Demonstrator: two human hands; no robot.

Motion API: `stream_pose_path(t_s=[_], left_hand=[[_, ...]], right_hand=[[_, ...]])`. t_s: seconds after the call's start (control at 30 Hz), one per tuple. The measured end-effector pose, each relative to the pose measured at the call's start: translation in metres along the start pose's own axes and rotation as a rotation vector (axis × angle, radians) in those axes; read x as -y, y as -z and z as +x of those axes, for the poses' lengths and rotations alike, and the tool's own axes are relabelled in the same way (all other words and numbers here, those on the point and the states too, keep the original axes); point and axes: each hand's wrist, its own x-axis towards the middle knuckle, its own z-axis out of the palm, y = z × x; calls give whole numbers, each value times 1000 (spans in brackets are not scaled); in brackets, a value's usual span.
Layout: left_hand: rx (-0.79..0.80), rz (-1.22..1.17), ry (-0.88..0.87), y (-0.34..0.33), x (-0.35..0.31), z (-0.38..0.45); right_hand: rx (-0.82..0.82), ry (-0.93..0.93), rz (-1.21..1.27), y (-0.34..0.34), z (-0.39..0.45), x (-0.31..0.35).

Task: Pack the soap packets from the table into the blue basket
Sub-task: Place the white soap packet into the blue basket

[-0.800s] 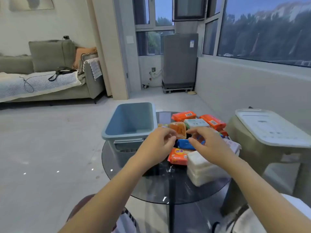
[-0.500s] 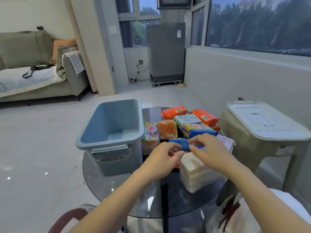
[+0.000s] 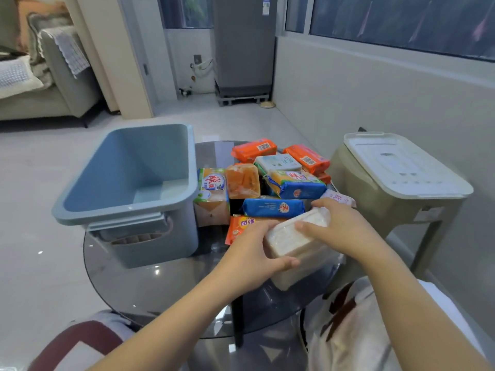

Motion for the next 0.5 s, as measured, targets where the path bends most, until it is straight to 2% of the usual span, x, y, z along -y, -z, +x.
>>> stream_pose_path(t_s=[0.1, 0.23, 0.5], left_hand=[[-27, 2, 8, 1, -1, 2], [18, 7, 89, 15, 5, 2], [95, 11, 136, 49, 19, -13]], right_hand=[[14, 9, 1, 3, -2, 0], [33, 8, 50, 7, -9, -2], [290, 229, 95, 0, -21, 4]])
